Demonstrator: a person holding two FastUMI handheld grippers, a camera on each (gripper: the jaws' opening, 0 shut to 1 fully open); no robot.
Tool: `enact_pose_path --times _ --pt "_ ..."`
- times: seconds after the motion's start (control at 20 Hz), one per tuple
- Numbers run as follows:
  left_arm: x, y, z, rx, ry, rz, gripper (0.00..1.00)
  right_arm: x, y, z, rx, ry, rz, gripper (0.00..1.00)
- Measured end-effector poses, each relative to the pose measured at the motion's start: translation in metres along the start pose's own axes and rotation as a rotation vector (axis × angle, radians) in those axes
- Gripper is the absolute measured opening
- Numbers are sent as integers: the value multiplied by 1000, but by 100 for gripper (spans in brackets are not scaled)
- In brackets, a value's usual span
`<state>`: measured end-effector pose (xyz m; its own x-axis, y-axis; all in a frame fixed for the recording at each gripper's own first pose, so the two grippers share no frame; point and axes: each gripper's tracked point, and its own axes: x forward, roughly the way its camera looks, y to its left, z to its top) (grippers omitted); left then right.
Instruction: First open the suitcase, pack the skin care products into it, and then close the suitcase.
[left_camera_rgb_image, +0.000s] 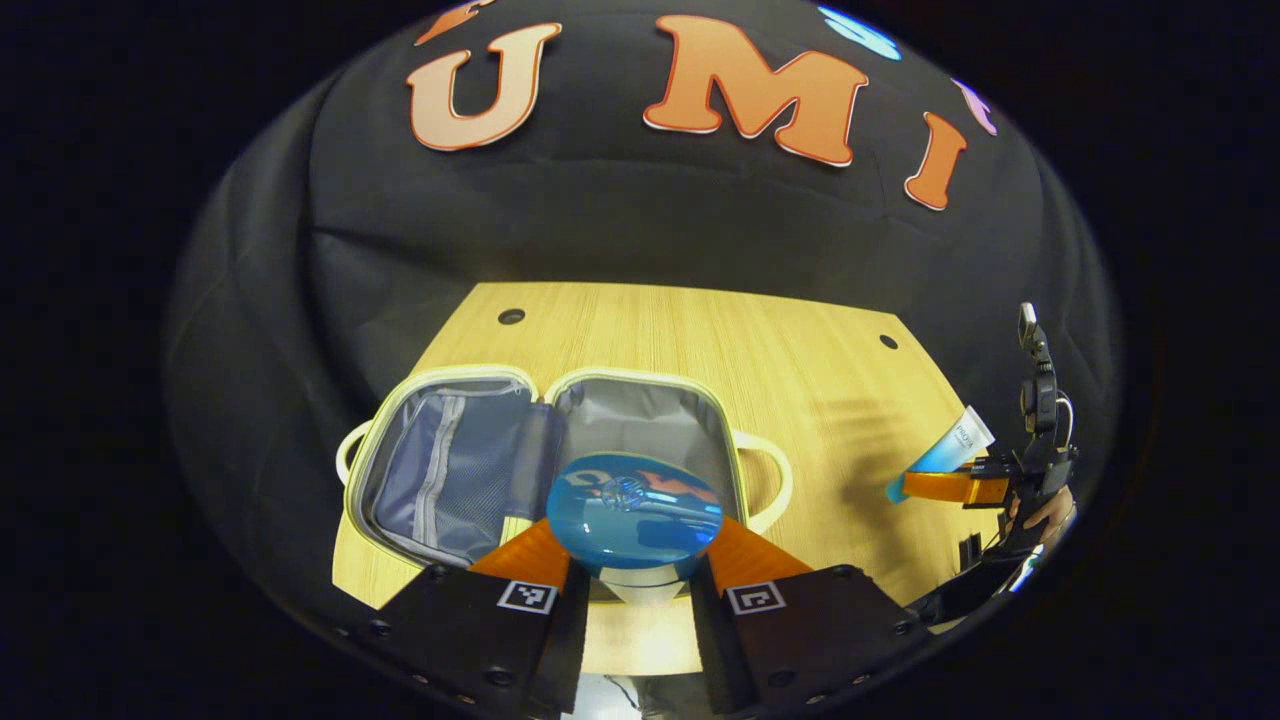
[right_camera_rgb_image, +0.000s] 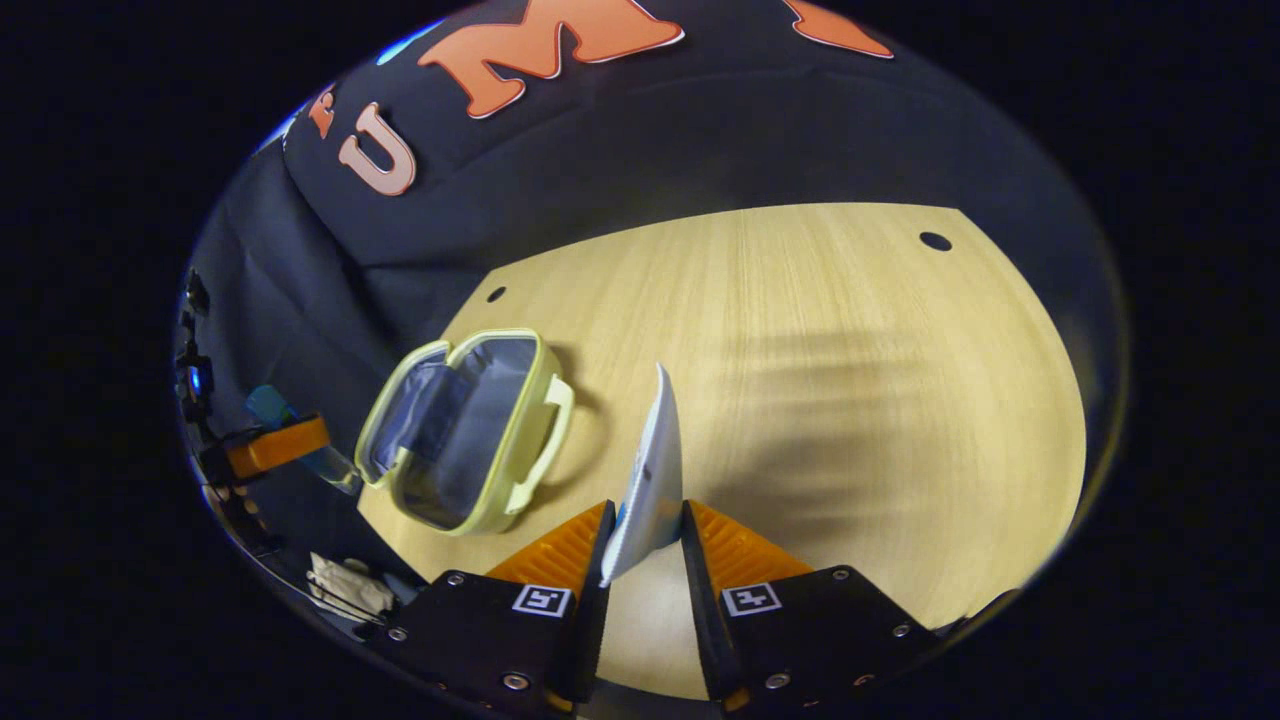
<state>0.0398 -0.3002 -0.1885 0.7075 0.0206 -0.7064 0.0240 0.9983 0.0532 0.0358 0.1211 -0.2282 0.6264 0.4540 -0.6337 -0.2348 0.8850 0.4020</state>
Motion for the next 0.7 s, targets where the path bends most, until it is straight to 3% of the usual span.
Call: enact_pose_path --times 0.25,0.35,0.4,0.45,0.7 --pt "29 13 -20 129 187 -51 47 -11 22 -16 35 17 49 41" --pt "50 17 -39 130 281 -74 46 -15 26 -26 63 30 61 41" --pt "60 16 -45 126 321 -85 47 -16 27 -30 75 36 62 36" --pt "69 18 -52 123 363 -82 47 -19 26 -36 87 40 58 41" --pt "100 25 -69 170 497 -33 47 -26 14 -56 127 58 15 41"
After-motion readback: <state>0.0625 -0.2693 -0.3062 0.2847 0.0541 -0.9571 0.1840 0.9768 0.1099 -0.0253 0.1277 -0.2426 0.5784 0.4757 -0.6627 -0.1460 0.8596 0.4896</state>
